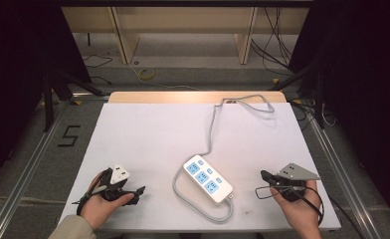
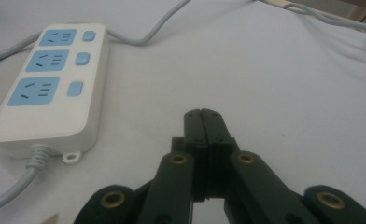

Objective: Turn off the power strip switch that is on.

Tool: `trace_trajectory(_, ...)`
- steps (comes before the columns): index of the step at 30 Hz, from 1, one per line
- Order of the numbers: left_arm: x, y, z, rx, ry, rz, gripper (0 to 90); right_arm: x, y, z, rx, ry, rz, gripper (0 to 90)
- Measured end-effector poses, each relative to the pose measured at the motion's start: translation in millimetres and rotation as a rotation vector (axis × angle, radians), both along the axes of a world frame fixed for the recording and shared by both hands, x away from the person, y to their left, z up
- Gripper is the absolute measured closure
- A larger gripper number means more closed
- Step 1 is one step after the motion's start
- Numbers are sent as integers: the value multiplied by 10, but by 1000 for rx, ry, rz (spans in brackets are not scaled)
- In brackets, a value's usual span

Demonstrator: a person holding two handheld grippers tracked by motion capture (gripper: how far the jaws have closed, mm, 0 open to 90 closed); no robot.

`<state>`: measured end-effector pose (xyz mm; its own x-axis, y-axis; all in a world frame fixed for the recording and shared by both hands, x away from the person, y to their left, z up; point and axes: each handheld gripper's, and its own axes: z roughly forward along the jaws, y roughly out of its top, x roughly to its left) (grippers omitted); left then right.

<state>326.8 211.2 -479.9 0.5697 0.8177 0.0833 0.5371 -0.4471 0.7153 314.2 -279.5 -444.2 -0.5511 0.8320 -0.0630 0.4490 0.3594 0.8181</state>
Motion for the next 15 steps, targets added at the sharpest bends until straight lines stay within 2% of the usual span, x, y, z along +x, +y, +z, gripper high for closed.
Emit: trace_trajectory(15, 0, 0, 0, 1, 0, 1, 165, 7, 55, 20, -1, 2, 20, 900)
